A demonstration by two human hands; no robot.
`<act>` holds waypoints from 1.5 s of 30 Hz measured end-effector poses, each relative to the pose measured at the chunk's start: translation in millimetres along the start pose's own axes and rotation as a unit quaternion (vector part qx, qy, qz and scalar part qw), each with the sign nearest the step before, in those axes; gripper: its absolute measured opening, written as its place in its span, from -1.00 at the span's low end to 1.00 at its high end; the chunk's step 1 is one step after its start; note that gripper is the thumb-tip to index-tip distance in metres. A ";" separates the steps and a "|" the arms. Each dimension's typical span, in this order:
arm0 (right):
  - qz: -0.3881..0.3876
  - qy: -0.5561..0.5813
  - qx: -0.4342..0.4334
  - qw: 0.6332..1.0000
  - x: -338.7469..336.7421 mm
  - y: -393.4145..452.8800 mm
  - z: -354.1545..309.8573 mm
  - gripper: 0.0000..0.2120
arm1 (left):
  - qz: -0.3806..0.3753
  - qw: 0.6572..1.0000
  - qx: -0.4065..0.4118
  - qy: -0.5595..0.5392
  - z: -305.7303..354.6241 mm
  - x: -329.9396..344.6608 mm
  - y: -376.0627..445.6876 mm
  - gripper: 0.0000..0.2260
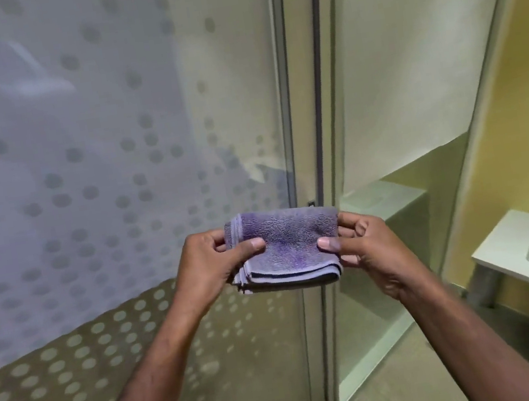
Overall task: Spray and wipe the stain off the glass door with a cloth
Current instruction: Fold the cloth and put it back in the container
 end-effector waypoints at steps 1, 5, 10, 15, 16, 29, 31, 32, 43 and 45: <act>0.010 -0.003 -0.001 1.000 -20.5 -1.2 -0.4 -0.64 | -0.020 1.000 -0.008 0.002 -1.5 18.2 5.2 -0.89; 0.066 -0.004 -0.003 0.998 -100.4 -9.2 2.4 -0.65 | -0.106 0.993 -0.045 -0.015 -8.9 90.6 25.6 -0.82; 0.151 -0.036 -0.008 0.988 -193.3 -28.9 4.8 -0.67 | -0.153 0.985 -0.059 -0.061 -13.8 179.3 48.4 -0.77; 0.225 -0.055 -0.009 0.973 -275.4 -49.5 4.8 -0.74 | -0.158 0.984 -0.055 -0.054 -24.9 262.1 70.7 -0.80; 0.243 -0.056 -0.010 0.969 -290.8 -52.6 5.8 -0.74 | -0.166 0.984 -0.054 -0.049 -27.5 278.4 74.7 -0.83; 0.381 -0.104 0.002 0.919 -444.3 -44.4 24.5 -0.82 | -0.291 0.954 -0.036 -0.064 -83.5 460.1 165.3 -0.87; 0.399 -0.117 0.006 0.909 -469.9 -31.8 26.2 -0.83 | -0.308 0.948 -0.036 -0.068 -94.6 488.1 189.3 -0.86; 0.407 -0.123 0.006 0.905 -483.1 -24.3 26.3 -0.83 | -0.316 0.945 -0.037 -0.073 -99.0 502.8 201.7 -0.86; 0.484 -0.184 0.027 0.855 -614.9 66.7 30.1 -0.81 | -0.377 0.920 -0.051 -0.097 -138.8 652.5 346.4 -0.84; 0.493 -0.187 0.030 0.849 -634.6 77.9 33.7 -0.80 | -0.383 0.917 -0.059 -0.095 -148.8 675.5 365.1 -0.86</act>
Point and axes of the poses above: each hand's wrist, its own y-axis towards the middle knuckle, its own x-axis out of the palm, z = x × y, the point moved 5 cm from there along y, towards the middle knuckle, and after that the axes turned 6 degrees about -y, right-handed, at the moved point
